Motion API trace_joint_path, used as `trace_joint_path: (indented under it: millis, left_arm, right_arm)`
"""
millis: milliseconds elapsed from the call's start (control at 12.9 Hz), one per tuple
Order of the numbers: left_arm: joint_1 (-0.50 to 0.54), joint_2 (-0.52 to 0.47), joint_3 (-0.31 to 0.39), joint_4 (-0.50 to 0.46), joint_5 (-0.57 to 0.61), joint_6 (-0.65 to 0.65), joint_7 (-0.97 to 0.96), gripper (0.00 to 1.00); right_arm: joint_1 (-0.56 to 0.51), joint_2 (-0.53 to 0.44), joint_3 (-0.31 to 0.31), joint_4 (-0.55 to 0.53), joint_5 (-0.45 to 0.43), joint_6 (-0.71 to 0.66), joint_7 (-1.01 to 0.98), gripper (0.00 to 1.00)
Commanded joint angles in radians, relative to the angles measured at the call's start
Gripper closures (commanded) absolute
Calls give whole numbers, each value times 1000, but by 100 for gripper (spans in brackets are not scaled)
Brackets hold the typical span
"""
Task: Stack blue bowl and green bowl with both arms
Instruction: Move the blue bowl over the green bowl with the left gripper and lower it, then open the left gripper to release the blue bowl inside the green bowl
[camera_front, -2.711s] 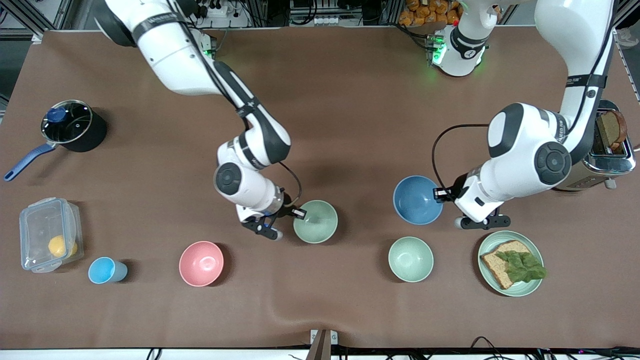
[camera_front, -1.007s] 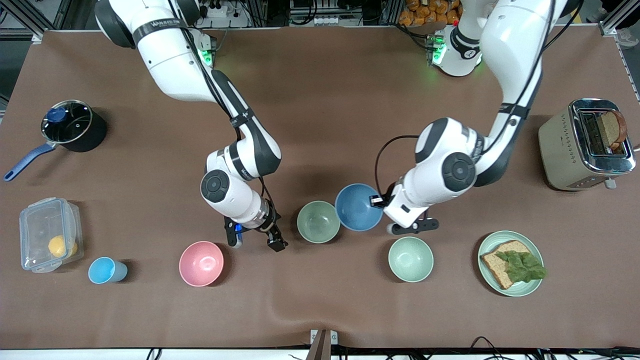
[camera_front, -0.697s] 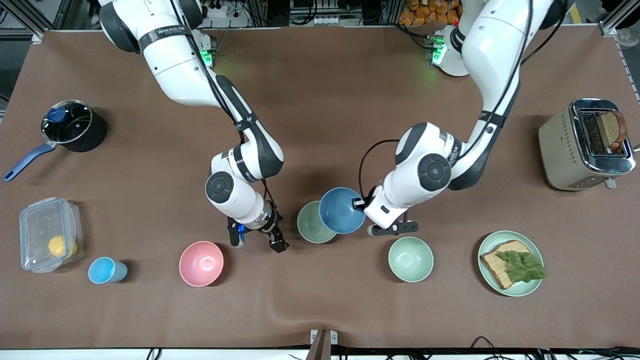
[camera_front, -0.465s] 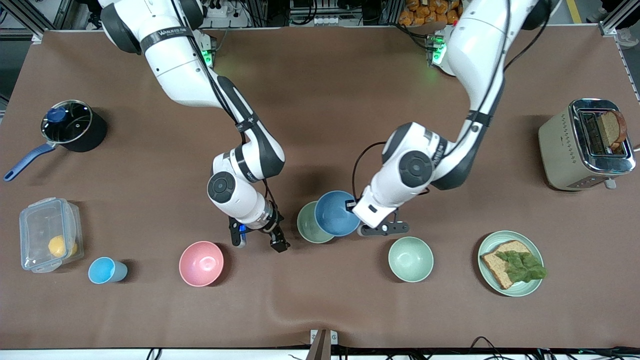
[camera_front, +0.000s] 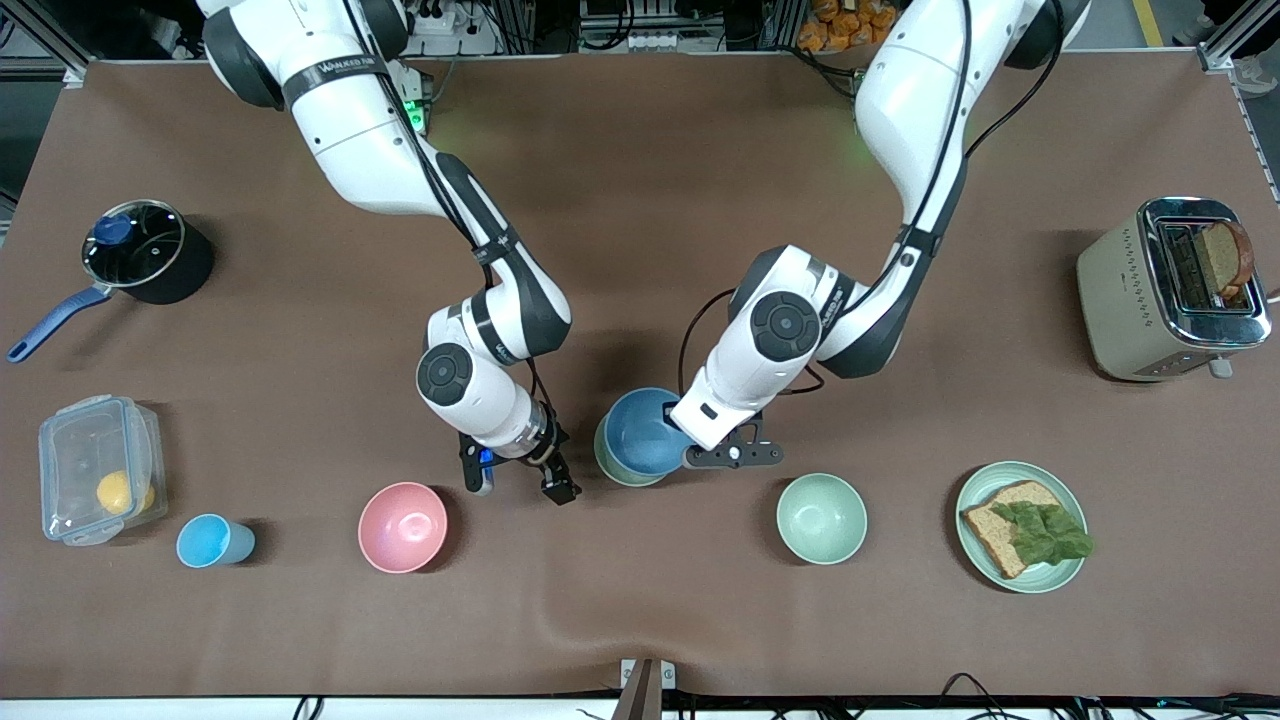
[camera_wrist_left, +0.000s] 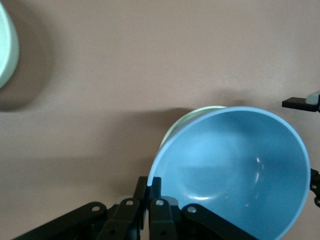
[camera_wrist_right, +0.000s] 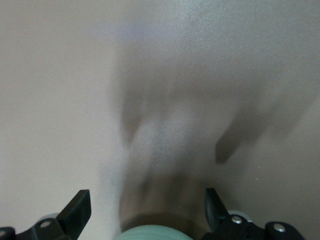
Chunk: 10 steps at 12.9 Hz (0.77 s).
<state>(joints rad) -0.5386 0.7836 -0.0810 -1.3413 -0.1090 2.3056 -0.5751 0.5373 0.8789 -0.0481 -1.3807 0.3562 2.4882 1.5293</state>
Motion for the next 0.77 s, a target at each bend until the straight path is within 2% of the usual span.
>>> trace_joint_path:
  millis: [0,697]
  left_arm:
    - [-26,46,17,50,-11,37,-25,100]
    - [-26,79,10,63,-18,37,-35,100]
  right_arm:
    - [4,18,1,14,18,12,12,0]
    - [26,41,1,14,10,55,-3,0]
